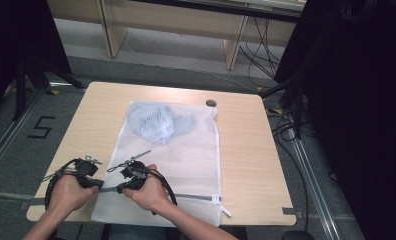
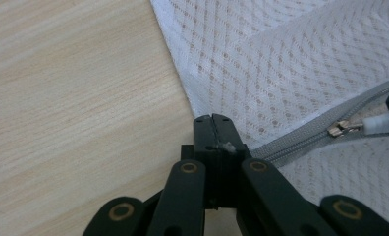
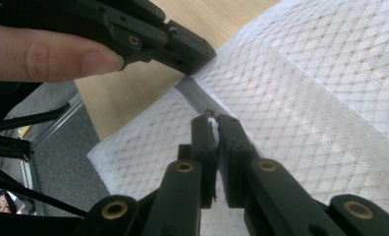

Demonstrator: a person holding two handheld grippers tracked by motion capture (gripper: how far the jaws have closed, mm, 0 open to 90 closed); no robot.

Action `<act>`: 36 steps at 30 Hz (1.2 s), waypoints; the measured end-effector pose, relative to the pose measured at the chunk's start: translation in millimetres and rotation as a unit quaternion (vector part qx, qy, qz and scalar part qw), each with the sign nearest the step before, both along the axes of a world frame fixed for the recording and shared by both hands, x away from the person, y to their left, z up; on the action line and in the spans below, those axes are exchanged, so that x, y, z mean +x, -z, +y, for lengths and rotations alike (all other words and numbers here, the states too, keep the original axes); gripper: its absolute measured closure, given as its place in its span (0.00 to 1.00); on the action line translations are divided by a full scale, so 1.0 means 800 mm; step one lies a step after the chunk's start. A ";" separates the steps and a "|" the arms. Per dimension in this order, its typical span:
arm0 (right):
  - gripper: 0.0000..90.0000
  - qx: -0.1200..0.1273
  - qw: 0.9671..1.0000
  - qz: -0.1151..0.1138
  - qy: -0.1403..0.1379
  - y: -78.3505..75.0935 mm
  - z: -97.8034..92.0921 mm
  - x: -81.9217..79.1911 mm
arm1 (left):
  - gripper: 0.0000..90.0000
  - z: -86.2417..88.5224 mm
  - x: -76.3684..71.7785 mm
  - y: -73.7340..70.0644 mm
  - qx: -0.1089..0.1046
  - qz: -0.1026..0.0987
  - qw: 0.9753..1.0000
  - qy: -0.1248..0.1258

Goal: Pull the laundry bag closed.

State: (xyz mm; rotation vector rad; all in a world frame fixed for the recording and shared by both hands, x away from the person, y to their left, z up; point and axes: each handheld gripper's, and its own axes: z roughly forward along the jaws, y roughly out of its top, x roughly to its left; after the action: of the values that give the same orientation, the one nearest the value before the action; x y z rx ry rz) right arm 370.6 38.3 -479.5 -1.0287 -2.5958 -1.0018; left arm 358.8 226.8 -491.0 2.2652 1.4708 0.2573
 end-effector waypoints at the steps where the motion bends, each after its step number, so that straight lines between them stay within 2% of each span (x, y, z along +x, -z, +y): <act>1: 0.97 -0.001 1.000 0.000 0.001 0.000 0.000 0.000 | 1.00 0.003 0.001 -0.002 0.009 0.007 1.000 0.015; 3: 0.97 -0.003 1.000 -0.002 0.002 -0.001 -0.001 0.000 | 1.00 0.001 0.000 0.000 0.004 0.001 1.000 0.004; 4: 0.97 -0.003 1.000 -0.008 -0.002 -0.001 -0.002 0.001 | 1.00 0.001 0.000 0.000 0.003 0.001 1.000 0.005; 5: 0.97 -0.003 1.000 -0.003 0.000 -0.002 -0.003 0.000 | 1.00 0.002 0.001 -0.002 0.009 0.006 1.000 0.014; 8: 0.97 -0.003 1.000 -0.003 0.000 -0.003 -0.004 -0.001 | 1.00 0.000 0.000 0.000 0.000 -0.001 1.000 0.001; 11: 0.97 -0.001 1.000 -0.006 -0.004 -0.003 -0.005 0.000 | 1.00 0.001 0.000 0.000 0.002 0.001 1.000 0.003; 12: 0.97 -0.007 1.000 -0.008 0.002 -0.003 -0.006 0.000 | 1.00 0.003 0.000 -0.002 0.012 0.009 1.000 0.013; 16: 0.97 -0.002 1.000 -0.004 0.000 -0.004 -0.008 0.000 | 1.00 0.003 0.001 -0.002 0.009 0.006 1.000 0.015; 19: 0.97 0.002 1.000 -0.009 -0.001 -0.004 -0.009 -0.001 | 1.00 0.000 0.000 0.000 0.001 -0.001 1.000 0.002; 21: 0.97 -0.001 1.000 -0.010 -0.002 -0.005 -0.009 -0.001 | 1.00 0.003 0.001 -0.002 0.011 0.008 1.000 0.016; 22: 0.97 -0.001 1.000 -0.011 -0.003 -0.005 -0.009 -0.002 | 1.00 0.003 0.001 -0.002 0.009 0.006 1.000 0.016; 23: 0.97 -0.003 1.000 -0.005 0.003 -0.005 -0.009 -0.003 | 1.00 0.000 0.000 0.000 0.001 -0.001 1.000 0.002; 25: 0.97 0.000 1.000 -0.004 0.003 -0.005 -0.009 -0.003 | 1.00 0.001 0.000 0.000 0.002 0.000 1.000 0.004; 27: 0.97 0.000 1.000 -0.005 0.001 -0.005 -0.009 -0.003 | 1.00 0.003 0.001 -0.002 0.010 0.008 1.000 0.016; 30: 0.97 -0.004 1.000 -0.012 -0.004 -0.005 -0.010 -0.003 | 1.00 0.003 0.001 -0.002 0.010 0.007 1.000 0.016; 32: 0.97 -0.005 1.000 -0.009 0.001 -0.007 -0.011 -0.004 | 1.00 0.001 0.000 0.000 0.003 0.000 1.000 0.004; 34: 0.97 -0.003 1.000 -0.010 -0.002 -0.007 -0.012 -0.003 | 1.00 0.001 0.000 0.000 0.002 0.000 1.000 0.004; 35: 0.97 -0.006 1.000 -0.011 0.001 -0.007 -0.013 -0.003 | 1.00 0.003 0.001 -0.002 0.010 0.008 1.000 0.016; 36: 0.97 -0.008 1.000 -0.010 0.004 -0.007 -0.013 -0.004 | 1.00 0.003 0.001 -0.002 0.011 0.008 1.000 0.013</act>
State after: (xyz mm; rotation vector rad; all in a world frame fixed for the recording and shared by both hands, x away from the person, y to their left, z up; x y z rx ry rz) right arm 367.4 27.5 -473.5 -1.0381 -2.6214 -0.9993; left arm 359.2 228.9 -489.3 2.3063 1.4516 0.2496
